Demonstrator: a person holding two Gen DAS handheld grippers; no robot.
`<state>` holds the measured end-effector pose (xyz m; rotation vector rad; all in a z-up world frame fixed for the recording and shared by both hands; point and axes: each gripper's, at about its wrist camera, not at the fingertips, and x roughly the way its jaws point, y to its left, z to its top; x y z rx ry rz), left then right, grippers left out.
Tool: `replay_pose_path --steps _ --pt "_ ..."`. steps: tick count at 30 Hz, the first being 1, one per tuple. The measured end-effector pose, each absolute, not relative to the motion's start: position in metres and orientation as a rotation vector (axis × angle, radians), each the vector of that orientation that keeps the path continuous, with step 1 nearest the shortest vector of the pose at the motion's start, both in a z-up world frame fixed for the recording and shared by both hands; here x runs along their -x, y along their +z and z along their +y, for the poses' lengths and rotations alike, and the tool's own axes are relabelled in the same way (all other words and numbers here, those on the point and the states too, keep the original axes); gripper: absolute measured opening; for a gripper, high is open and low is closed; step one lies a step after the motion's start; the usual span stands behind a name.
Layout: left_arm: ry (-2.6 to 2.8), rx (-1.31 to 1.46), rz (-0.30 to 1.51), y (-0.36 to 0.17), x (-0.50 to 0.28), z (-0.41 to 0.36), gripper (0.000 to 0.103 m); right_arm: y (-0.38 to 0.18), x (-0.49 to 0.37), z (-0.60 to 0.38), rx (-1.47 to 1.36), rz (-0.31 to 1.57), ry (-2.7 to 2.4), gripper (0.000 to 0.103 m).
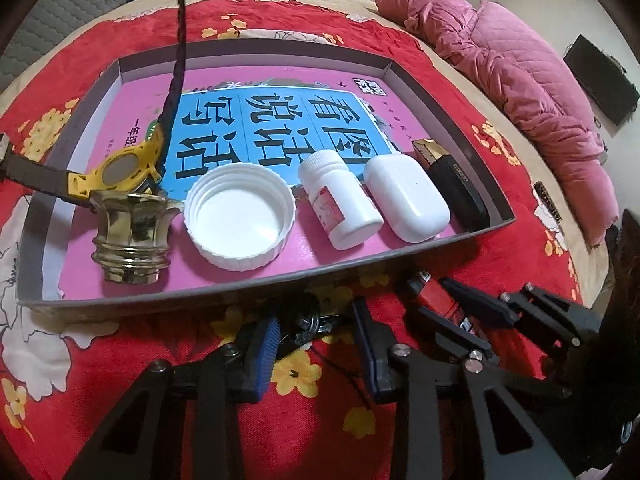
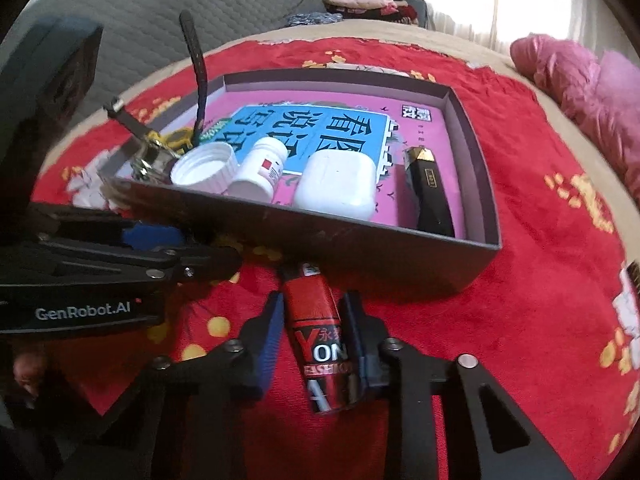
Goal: Organize rigid objects
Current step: 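Grasp the black clip with the left tool while the right tool grasps the red lighter, then carry the black clip with the left tool while the right tool carries the red lighter into the box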
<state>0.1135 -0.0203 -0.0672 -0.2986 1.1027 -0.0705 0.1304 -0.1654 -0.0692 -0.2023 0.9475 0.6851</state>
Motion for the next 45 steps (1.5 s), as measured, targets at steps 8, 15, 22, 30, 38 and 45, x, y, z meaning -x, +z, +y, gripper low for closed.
replay_pose_path --steps 8,15,22,30,38,45 --pt "-0.096 0.347 1.092 -0.063 -0.103 -0.010 0.035 -0.063 -0.127 -0.172 0.074 0.987 0.726 0.024" --pt "-0.119 0.359 1.069 -0.051 -0.088 -0.002 0.035 -0.052 -0.120 -0.176 0.024 0.979 0.738 0.024" --pt "-0.107 0.329 0.983 -0.023 -0.071 0.012 0.035 -0.025 -0.108 -0.184 -0.026 0.912 0.747 0.024" --pt "-0.067 0.350 0.904 -0.002 -0.070 0.033 0.035 -0.003 -0.108 -0.183 -0.037 0.843 0.729 0.024" --pt "-0.025 0.368 0.871 -0.002 -0.076 0.055 0.035 0.008 -0.119 -0.190 -0.058 0.814 0.677 0.024" --pt "-0.017 0.391 0.855 -0.006 -0.085 0.067 0.035 0.012 -0.131 -0.191 -0.063 0.801 0.634 0.024"
